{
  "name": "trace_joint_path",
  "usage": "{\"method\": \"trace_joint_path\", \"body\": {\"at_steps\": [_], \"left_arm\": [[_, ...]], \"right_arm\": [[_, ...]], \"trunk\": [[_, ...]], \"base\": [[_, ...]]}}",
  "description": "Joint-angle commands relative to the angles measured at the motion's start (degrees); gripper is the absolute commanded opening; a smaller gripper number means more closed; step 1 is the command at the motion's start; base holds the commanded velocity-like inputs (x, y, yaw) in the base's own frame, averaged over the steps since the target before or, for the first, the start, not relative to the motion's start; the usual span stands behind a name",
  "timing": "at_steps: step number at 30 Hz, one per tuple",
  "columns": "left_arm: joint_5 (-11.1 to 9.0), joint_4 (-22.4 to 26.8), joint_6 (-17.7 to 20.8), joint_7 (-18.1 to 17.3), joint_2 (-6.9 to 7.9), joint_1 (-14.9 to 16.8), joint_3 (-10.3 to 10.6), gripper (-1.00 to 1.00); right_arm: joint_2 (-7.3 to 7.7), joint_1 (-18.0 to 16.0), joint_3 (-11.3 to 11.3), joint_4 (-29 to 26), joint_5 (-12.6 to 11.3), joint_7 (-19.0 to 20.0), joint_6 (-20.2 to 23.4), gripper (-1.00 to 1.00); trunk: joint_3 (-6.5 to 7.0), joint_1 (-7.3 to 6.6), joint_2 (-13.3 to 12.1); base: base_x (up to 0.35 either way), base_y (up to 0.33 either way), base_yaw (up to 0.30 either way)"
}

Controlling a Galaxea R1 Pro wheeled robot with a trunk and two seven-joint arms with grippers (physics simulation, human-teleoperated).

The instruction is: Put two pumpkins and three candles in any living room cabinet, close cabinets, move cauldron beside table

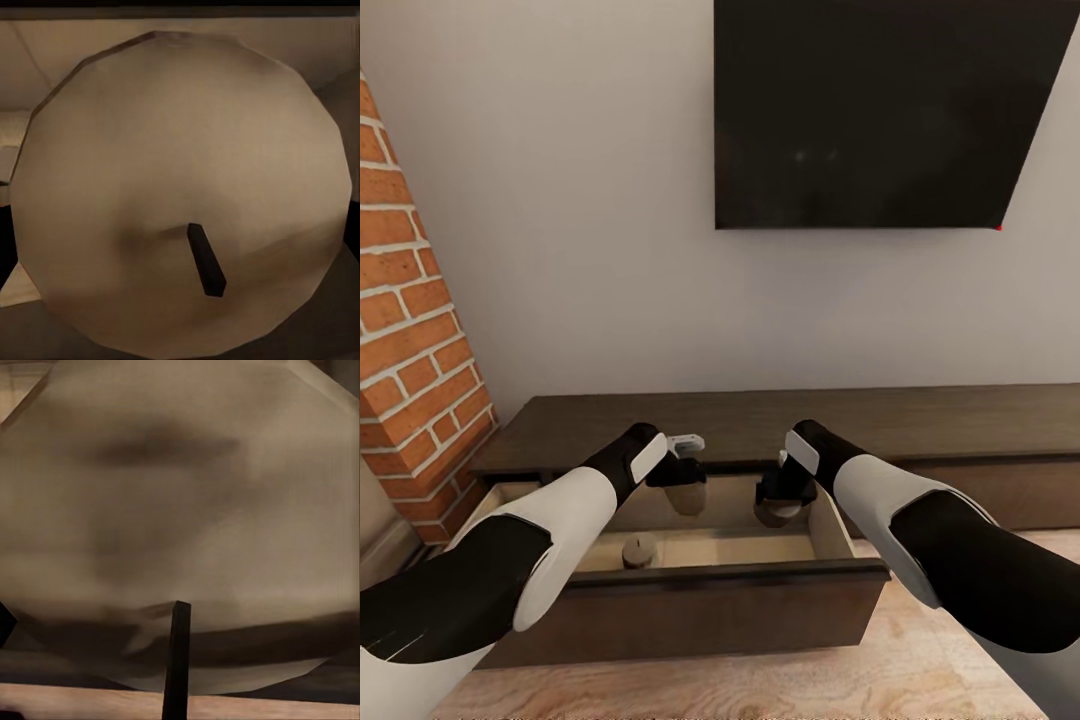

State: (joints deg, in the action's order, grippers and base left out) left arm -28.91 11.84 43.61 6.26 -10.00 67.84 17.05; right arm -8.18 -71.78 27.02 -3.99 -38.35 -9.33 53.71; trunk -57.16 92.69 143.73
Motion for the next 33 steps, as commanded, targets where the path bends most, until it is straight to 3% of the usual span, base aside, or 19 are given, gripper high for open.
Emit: {"method": "trace_joint_path", "body": {"at_steps": [1,10,16,33], "left_arm": [[-0.71,0.05,-0.24,0.49,0.00,0.02,0.28,-1.00],[-0.74,-0.37,-1.65,-0.57,0.00,0.02,0.52,-1.00],[-0.71,-1.48,-0.91,-3.62,0.00,0.02,0.57,-1.00],[-0.71,-1.57,0.78,-3.89,0.00,0.02,0.59,-1.00]], "right_arm": [[0.00,-0.03,0.23,-0.08,-0.64,-0.51,0.18,-1.00],[-0.06,-0.03,0.38,0.49,-0.58,-0.27,-4.50,-1.00],[-0.09,0.31,0.40,0.56,-0.58,-0.23,-4.74,-1.00],[-0.16,0.50,0.43,0.56,-0.58,-0.16,-4.76,-1.00]], "trunk": [[-0.15,-0.02,0.03],[-0.63,-0.02,0.03],[-0.66,-0.02,0.03],[-1.33,-0.02,0.03]], "base": [[0.000,0.000,0.000],[0.000,0.000,0.000],[0.000,-0.091,0.000],[0.000,-0.024,0.079]]}}
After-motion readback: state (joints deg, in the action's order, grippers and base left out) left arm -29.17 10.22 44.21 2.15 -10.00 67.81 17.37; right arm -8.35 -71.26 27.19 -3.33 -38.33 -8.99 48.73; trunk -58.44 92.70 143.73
